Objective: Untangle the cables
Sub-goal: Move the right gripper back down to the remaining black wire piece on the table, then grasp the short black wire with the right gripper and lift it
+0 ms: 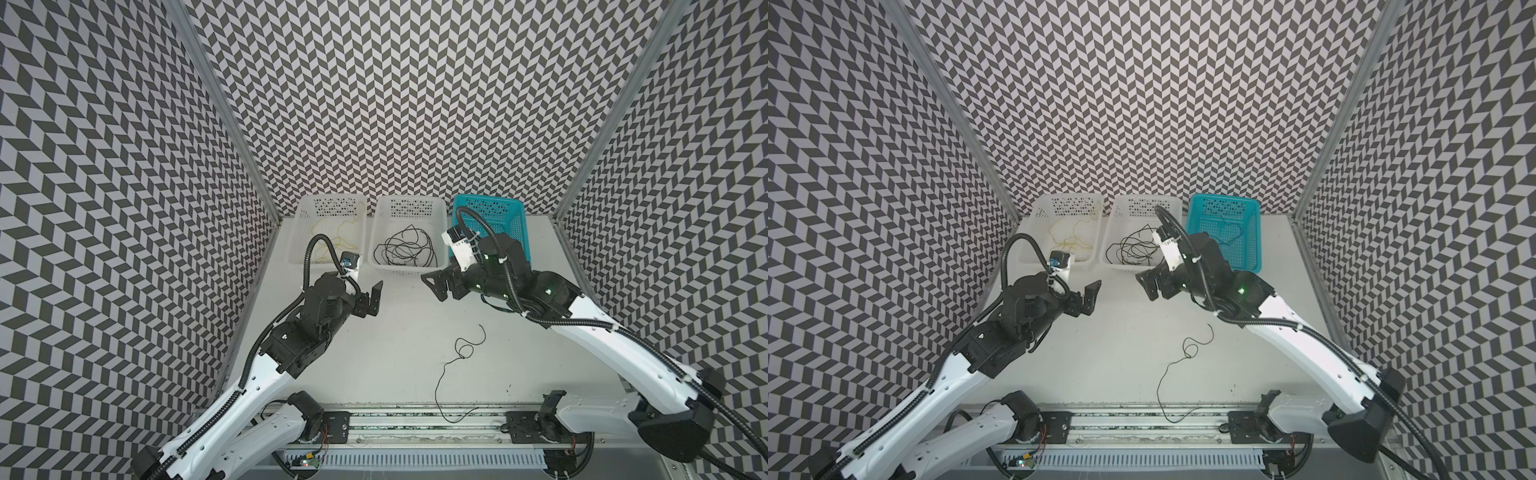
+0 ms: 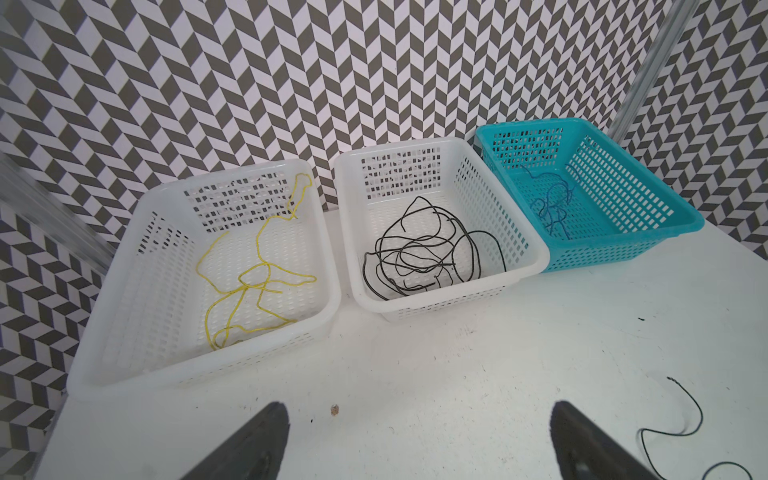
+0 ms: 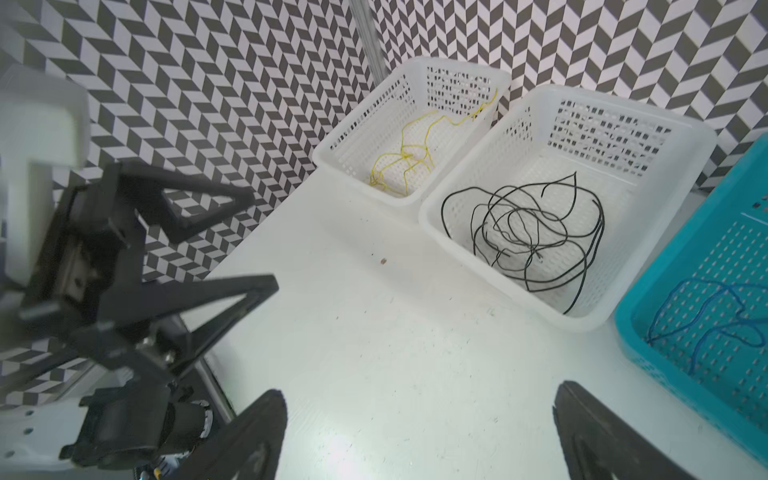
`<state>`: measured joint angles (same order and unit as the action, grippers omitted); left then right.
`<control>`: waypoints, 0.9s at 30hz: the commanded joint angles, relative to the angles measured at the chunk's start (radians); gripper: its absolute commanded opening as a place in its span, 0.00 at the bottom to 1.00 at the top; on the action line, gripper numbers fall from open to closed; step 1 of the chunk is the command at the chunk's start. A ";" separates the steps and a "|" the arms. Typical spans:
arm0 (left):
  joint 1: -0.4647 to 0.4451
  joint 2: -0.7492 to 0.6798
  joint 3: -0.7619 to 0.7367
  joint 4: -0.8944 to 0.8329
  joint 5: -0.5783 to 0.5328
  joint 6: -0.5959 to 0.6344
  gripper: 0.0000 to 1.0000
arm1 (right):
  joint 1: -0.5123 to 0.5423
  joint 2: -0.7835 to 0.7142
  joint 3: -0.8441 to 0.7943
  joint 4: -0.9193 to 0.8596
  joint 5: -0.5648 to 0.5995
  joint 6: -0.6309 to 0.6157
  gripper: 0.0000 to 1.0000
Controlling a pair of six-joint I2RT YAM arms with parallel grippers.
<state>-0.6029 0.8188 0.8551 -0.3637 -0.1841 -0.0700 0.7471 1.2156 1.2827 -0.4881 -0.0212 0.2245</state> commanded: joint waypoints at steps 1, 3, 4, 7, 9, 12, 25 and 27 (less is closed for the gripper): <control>0.000 -0.016 -0.010 0.023 -0.040 -0.010 1.00 | 0.029 -0.070 -0.112 0.024 0.044 0.086 1.00; 0.000 -0.021 -0.009 0.022 -0.047 -0.007 1.00 | 0.059 -0.108 -0.195 0.010 0.068 0.126 1.00; 0.000 -0.023 -0.009 0.022 -0.048 -0.005 1.00 | 0.073 -0.124 -0.233 0.005 0.085 0.147 0.99; 0.000 -0.027 -0.013 0.024 -0.047 -0.004 1.00 | 0.109 -0.164 -0.353 -0.006 0.121 0.224 0.98; 0.000 -0.026 -0.012 0.023 -0.041 -0.004 1.00 | 0.121 -0.183 -0.416 -0.038 0.165 0.266 0.97; 0.000 -0.020 -0.010 0.022 -0.030 -0.003 1.00 | 0.123 -0.185 -0.489 -0.085 0.221 0.314 0.97; -0.001 -0.019 -0.009 0.018 -0.026 0.003 1.00 | 0.121 0.020 -0.610 0.061 0.212 0.352 0.78; -0.001 -0.022 -0.009 0.017 -0.026 0.003 1.00 | 0.121 0.067 -0.608 0.072 0.191 0.351 0.66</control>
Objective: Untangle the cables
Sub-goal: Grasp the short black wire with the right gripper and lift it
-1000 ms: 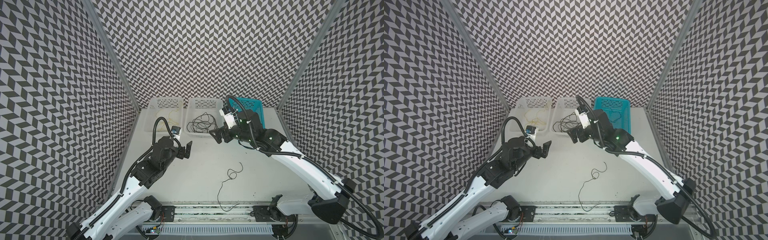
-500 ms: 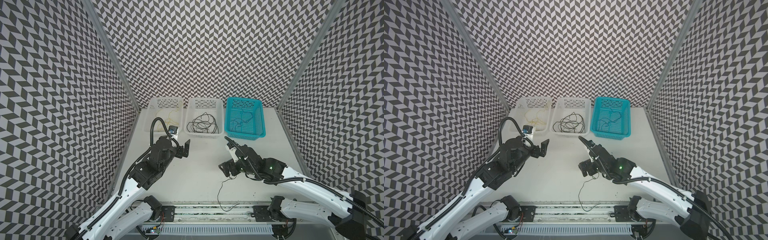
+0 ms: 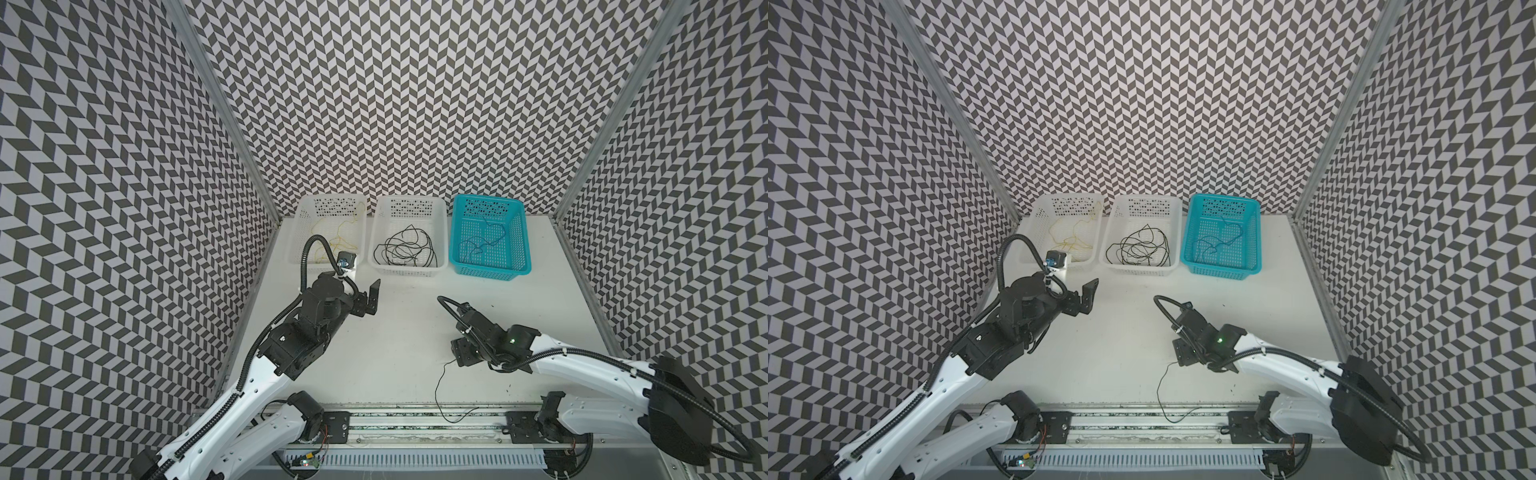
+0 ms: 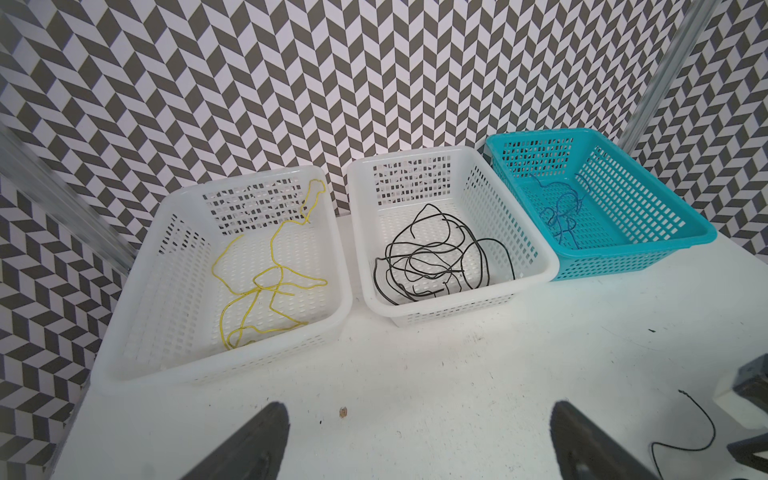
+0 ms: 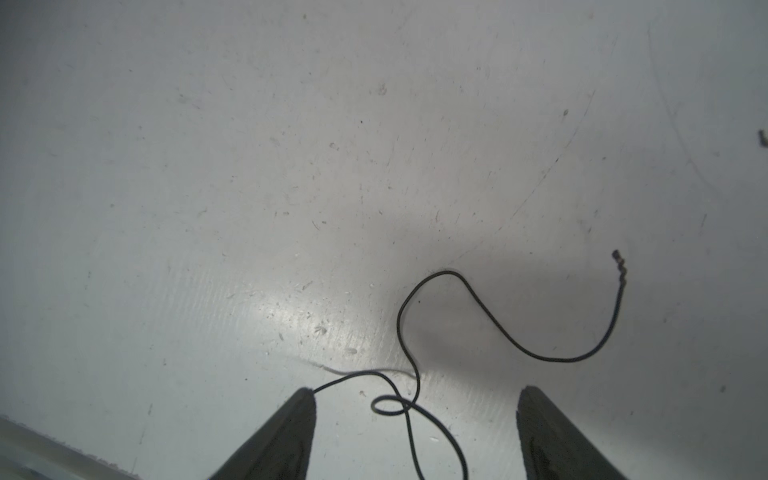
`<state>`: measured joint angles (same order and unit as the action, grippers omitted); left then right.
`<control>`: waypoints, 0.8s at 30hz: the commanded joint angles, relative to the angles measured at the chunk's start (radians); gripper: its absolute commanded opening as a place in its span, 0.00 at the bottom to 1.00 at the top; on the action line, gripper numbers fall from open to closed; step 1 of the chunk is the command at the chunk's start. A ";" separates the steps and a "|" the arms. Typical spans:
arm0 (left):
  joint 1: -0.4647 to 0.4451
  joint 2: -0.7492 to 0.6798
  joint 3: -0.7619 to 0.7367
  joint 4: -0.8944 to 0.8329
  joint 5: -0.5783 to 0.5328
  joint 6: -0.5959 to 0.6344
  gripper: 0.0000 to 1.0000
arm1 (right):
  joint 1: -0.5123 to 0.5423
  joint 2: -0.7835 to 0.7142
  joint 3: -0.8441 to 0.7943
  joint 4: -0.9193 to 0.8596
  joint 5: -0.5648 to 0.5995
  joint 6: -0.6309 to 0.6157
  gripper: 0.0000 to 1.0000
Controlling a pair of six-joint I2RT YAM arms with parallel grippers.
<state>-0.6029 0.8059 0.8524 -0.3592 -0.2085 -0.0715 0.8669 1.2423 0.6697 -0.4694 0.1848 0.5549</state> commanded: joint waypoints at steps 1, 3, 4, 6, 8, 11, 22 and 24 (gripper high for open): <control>-0.001 -0.010 -0.006 0.013 -0.002 0.006 1.00 | 0.002 0.054 0.002 0.060 -0.019 0.025 0.60; -0.001 -0.011 -0.006 0.014 -0.002 0.006 1.00 | 0.000 0.066 -0.002 0.069 -0.024 0.031 0.41; -0.001 -0.013 -0.007 0.014 -0.002 0.006 1.00 | 0.000 0.062 -0.001 0.072 -0.022 0.033 0.35; -0.001 -0.013 -0.006 0.014 0.001 0.005 1.00 | 0.001 0.040 0.013 0.061 -0.006 0.029 0.20; -0.001 -0.013 -0.004 0.014 0.003 0.006 1.00 | 0.000 0.017 0.038 0.039 0.014 0.016 0.08; -0.001 -0.017 -0.004 0.011 0.003 0.007 1.00 | -0.001 -0.019 0.105 0.010 0.040 -0.026 0.00; -0.001 -0.022 -0.009 0.016 -0.003 0.006 1.00 | -0.060 0.061 0.633 -0.027 0.043 -0.270 0.00; -0.001 -0.022 -0.011 0.019 -0.004 0.006 1.00 | -0.084 0.115 0.757 -0.039 0.017 -0.304 0.00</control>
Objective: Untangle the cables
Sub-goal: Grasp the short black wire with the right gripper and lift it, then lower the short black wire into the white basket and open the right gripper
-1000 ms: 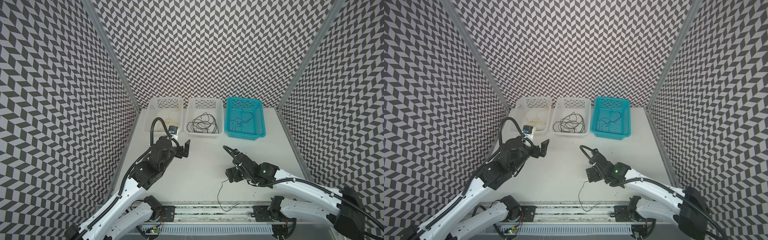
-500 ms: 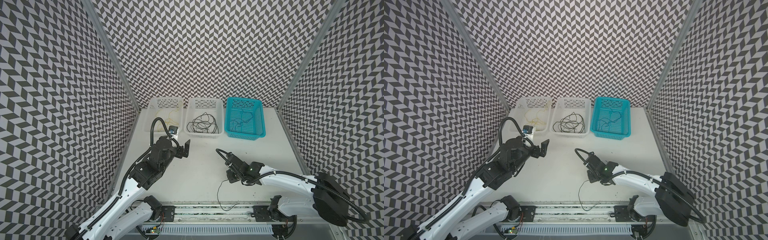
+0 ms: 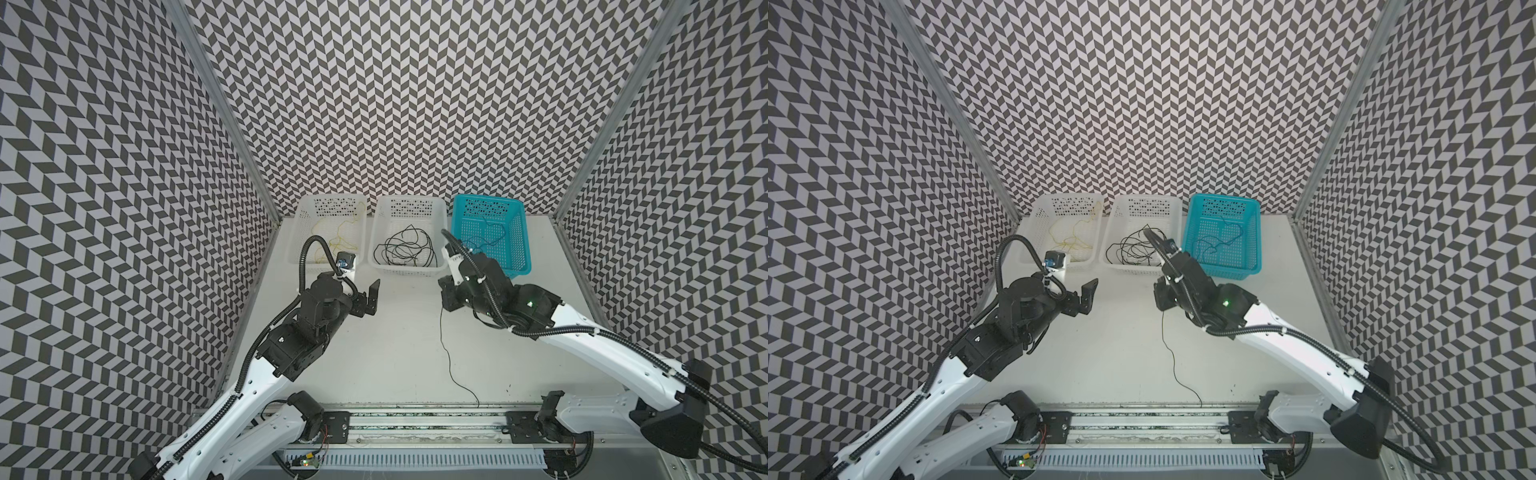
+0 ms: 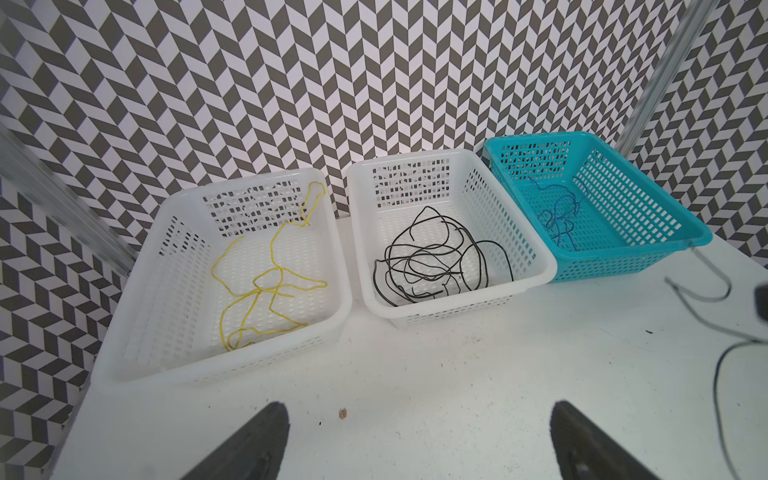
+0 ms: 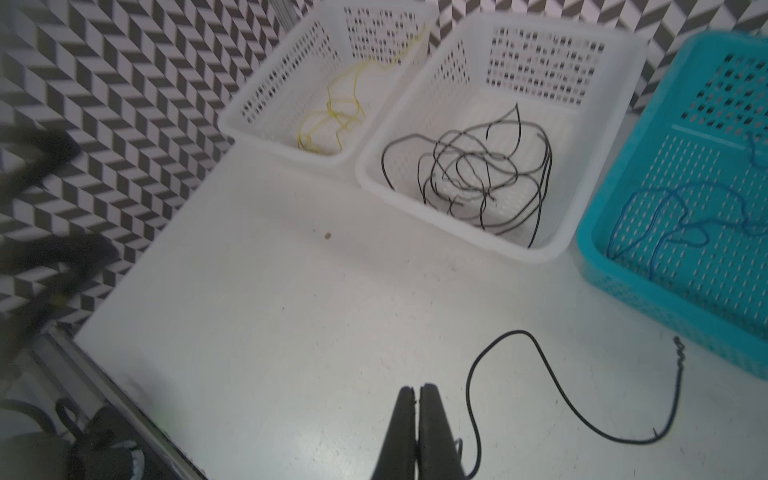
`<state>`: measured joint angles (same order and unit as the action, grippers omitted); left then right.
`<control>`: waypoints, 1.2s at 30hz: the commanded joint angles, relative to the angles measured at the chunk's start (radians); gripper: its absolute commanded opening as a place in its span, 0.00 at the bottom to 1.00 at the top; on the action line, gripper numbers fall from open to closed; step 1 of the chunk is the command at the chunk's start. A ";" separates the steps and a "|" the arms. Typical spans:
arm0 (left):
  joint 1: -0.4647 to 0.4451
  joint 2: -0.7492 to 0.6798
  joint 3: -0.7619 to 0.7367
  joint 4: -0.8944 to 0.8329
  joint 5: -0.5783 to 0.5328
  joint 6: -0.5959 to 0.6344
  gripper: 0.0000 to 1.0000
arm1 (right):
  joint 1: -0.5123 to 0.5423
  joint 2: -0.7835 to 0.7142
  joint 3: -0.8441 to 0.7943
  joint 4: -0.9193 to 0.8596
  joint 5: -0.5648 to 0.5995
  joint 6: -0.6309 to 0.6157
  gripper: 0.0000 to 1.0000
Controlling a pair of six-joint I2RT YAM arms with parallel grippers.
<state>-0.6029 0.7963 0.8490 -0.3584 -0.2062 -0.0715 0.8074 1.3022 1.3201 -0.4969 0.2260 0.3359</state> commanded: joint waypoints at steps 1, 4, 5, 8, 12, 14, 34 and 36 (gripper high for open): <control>-0.001 -0.011 -0.007 0.018 -0.007 0.006 1.00 | -0.039 0.087 0.182 -0.029 -0.041 -0.097 0.00; -0.001 -0.007 -0.010 0.019 -0.007 0.005 1.00 | -0.076 0.179 0.395 -0.054 -0.073 -0.138 0.00; -0.001 -0.006 -0.009 0.020 -0.007 0.005 1.00 | -0.091 0.213 0.466 -0.064 -0.088 -0.145 0.00; -0.001 -0.005 -0.010 0.022 -0.013 0.006 1.00 | -0.133 0.318 0.672 -0.088 -0.126 -0.157 0.00; -0.001 -0.005 -0.016 0.026 -0.015 0.008 1.00 | -0.184 0.498 0.982 -0.152 -0.183 -0.173 0.00; -0.001 -0.002 -0.016 0.027 -0.017 0.009 1.00 | -0.210 0.624 1.165 -0.192 -0.211 -0.181 0.00; -0.001 -0.012 -0.025 0.036 -0.039 0.015 1.00 | -0.341 1.069 1.051 0.086 -0.501 -0.085 0.00; -0.001 -0.011 -0.026 0.037 -0.038 0.016 1.00 | -0.341 1.060 1.047 0.083 -0.456 -0.103 0.03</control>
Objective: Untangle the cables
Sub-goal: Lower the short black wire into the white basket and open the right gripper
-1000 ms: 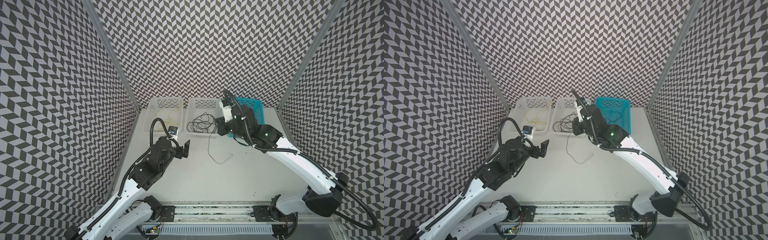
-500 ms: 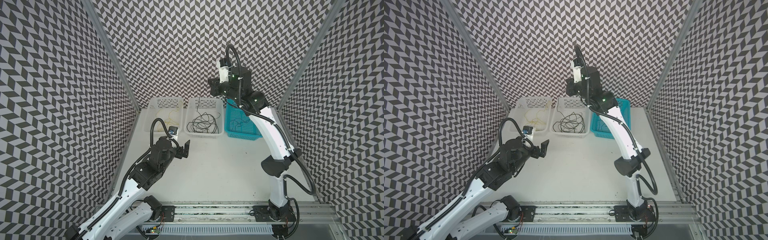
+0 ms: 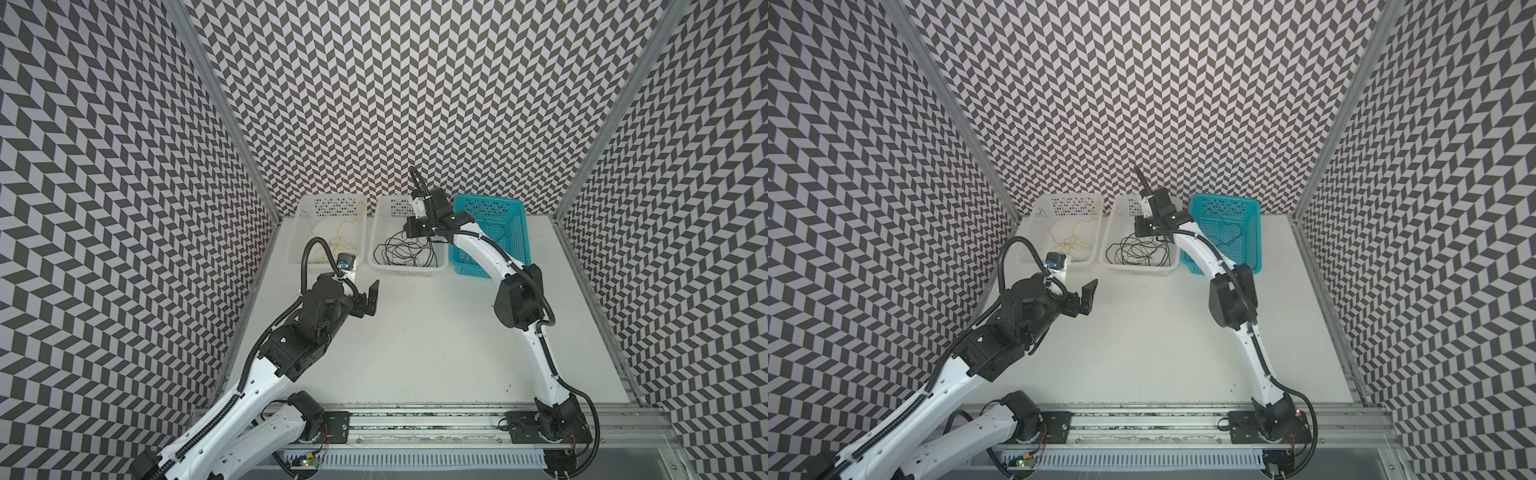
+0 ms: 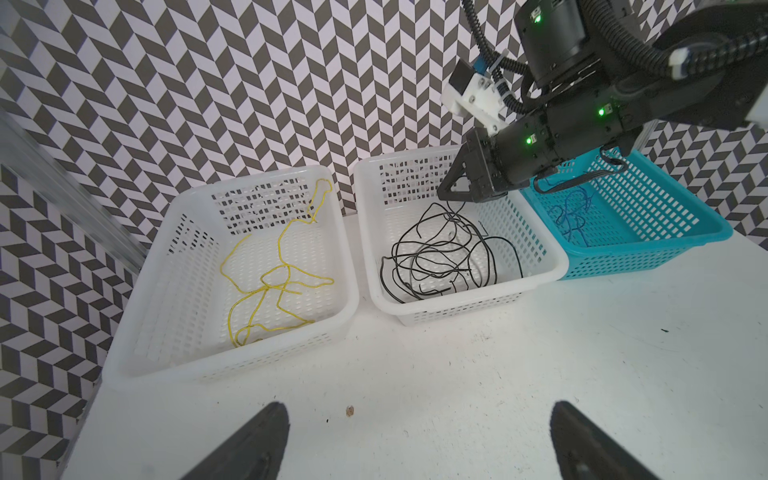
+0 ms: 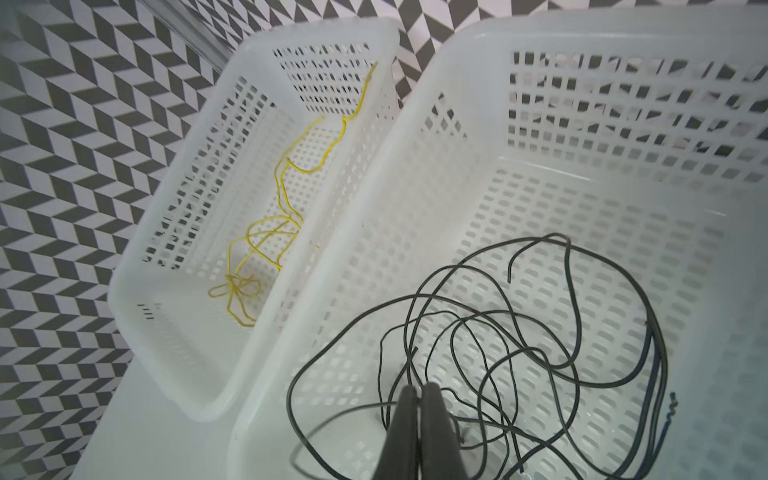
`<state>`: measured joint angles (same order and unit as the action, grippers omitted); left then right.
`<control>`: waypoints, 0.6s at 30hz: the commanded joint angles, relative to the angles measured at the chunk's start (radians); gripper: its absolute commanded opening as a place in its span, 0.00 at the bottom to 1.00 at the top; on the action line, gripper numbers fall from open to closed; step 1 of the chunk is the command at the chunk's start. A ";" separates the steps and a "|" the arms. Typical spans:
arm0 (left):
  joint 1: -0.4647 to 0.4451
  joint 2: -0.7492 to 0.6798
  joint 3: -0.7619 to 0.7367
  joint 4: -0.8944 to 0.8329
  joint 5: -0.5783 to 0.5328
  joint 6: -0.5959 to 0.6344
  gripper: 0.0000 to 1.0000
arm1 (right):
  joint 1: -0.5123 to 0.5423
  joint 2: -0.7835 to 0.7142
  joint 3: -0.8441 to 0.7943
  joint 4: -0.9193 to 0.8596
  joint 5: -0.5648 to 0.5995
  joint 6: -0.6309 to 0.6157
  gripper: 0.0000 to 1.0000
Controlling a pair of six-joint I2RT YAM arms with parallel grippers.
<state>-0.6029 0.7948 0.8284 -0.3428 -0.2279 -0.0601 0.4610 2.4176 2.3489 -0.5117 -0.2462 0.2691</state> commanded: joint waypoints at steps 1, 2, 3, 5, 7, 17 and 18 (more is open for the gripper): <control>-0.001 -0.008 -0.005 0.021 -0.016 0.005 1.00 | 0.005 -0.061 0.017 0.085 0.046 -0.042 0.10; -0.001 -0.008 -0.005 0.021 -0.016 0.005 1.00 | 0.003 -0.064 0.011 0.080 0.050 -0.048 0.17; -0.001 -0.008 -0.005 0.019 -0.016 0.007 1.00 | 0.002 -0.065 0.010 0.071 0.045 -0.055 0.26; -0.001 -0.010 -0.007 0.020 -0.021 0.007 1.00 | 0.002 -0.072 0.029 0.032 0.044 -0.069 0.47; -0.001 -0.011 -0.010 0.024 -0.024 0.007 1.00 | 0.004 -0.108 0.039 -0.002 0.046 -0.086 0.56; 0.006 -0.015 -0.109 0.140 -0.212 -0.017 1.00 | 0.010 -0.600 -0.443 0.165 0.187 -0.174 1.00; 0.010 -0.011 -0.125 0.154 -0.244 -0.021 1.00 | 0.010 -0.676 -0.545 0.205 0.216 -0.183 1.00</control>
<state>-0.6022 0.7902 0.7368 -0.2592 -0.3473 -0.0624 0.4652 1.8877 1.9347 -0.4145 -0.1040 0.1364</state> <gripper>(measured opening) 0.993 0.993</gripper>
